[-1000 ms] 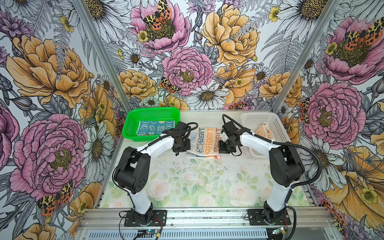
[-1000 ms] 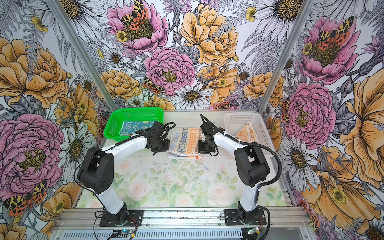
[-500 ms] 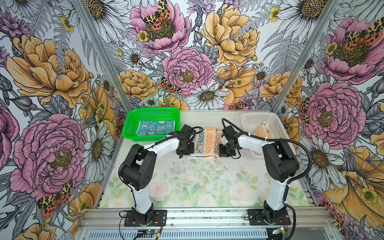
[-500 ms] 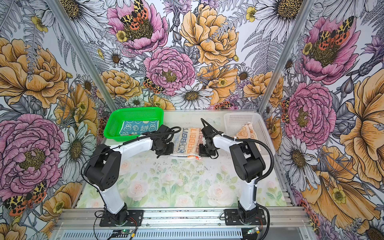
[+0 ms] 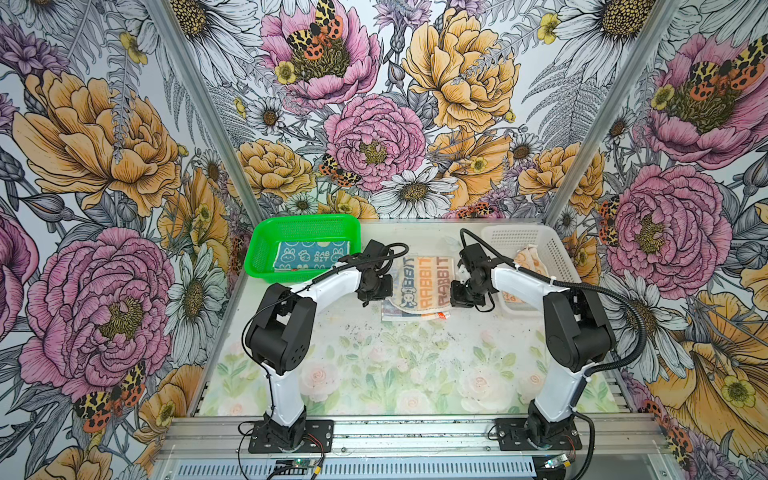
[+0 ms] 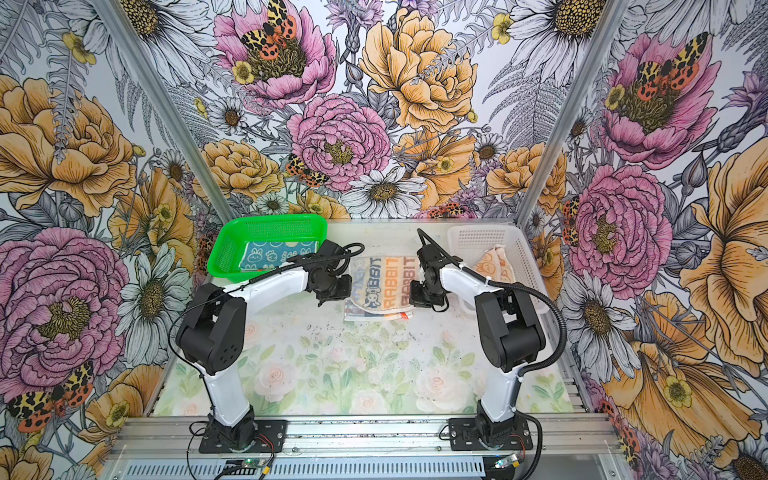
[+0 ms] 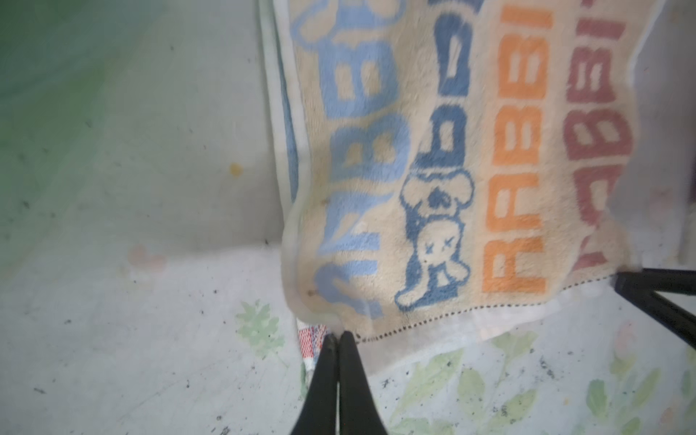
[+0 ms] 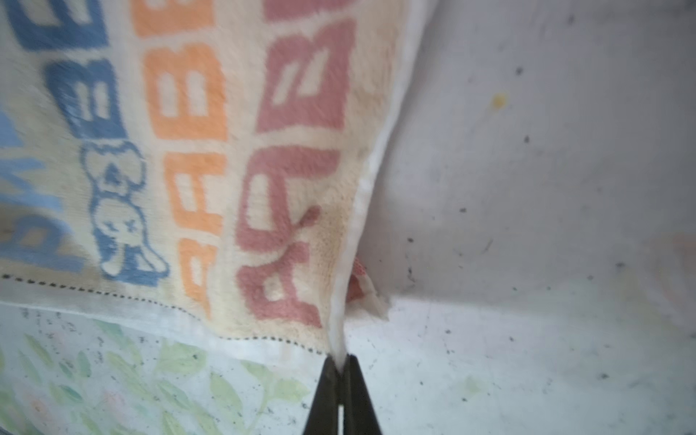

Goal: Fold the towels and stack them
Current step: 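Lift the held edge high with both grippers, raising the towel off the table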

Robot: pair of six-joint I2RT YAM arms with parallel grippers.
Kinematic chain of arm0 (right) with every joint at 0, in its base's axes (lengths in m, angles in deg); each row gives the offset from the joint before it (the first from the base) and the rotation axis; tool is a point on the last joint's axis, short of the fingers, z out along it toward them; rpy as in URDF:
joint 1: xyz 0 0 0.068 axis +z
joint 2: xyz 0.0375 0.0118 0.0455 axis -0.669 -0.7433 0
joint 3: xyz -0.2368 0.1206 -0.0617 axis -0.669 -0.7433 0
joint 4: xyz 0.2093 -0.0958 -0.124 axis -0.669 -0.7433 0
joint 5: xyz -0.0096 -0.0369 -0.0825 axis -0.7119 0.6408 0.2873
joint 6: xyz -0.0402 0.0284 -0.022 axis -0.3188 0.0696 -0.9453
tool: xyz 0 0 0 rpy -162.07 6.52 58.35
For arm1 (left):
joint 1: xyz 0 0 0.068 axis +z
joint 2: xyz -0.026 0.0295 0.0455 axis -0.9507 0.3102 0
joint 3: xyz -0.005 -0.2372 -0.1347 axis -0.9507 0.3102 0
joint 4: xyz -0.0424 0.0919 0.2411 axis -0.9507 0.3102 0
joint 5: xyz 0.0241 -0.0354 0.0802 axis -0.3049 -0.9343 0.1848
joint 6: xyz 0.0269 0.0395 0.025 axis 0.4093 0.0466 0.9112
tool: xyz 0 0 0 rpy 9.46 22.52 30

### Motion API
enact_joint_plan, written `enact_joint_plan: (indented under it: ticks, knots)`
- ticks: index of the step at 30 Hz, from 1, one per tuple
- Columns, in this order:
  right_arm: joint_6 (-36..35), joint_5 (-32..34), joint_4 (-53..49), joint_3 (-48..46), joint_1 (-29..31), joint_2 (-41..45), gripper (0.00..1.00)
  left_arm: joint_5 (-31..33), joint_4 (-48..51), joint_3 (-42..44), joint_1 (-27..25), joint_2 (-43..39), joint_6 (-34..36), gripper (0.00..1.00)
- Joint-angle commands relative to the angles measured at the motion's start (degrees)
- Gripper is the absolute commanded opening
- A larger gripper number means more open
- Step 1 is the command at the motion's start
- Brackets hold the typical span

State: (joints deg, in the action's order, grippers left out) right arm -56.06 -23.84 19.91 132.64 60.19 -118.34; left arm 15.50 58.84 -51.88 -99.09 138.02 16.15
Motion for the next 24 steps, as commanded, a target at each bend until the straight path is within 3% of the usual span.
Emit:
enact_joint_plan:
  ticks: [1, 10, 15, 19, 24]
  knots:
    - [-2.0, 0.5, -2.9, 9.5, -1.2, -2.0, 0.0, -1.9, -1.4, -5.7, 3.4, 1.2, -0.3, 0.0]
    - [-3.6, -0.7, -14.2, 41.1, -4.1, -15.0, 0.0, -4.9, 0.1, -20.4, 8.9, 5.6, 0.0, 0.0]
    - [-4.8, -1.2, -20.9, 57.5, -5.4, -17.0, 0.0, -3.3, 2.2, -30.9, 10.3, 4.0, 2.1, 0.0]
    - [-6.2, -1.7, -20.9, 58.7, -5.5, -11.4, 0.0, -4.1, 3.3, -37.2, 10.7, 1.0, 2.3, 0.0]
    - [-8.3, -1.9, -20.9, 56.6, -5.1, -0.9, 0.0, -2.4, 4.2, -38.7, 8.7, -8.0, 4.3, 0.0]
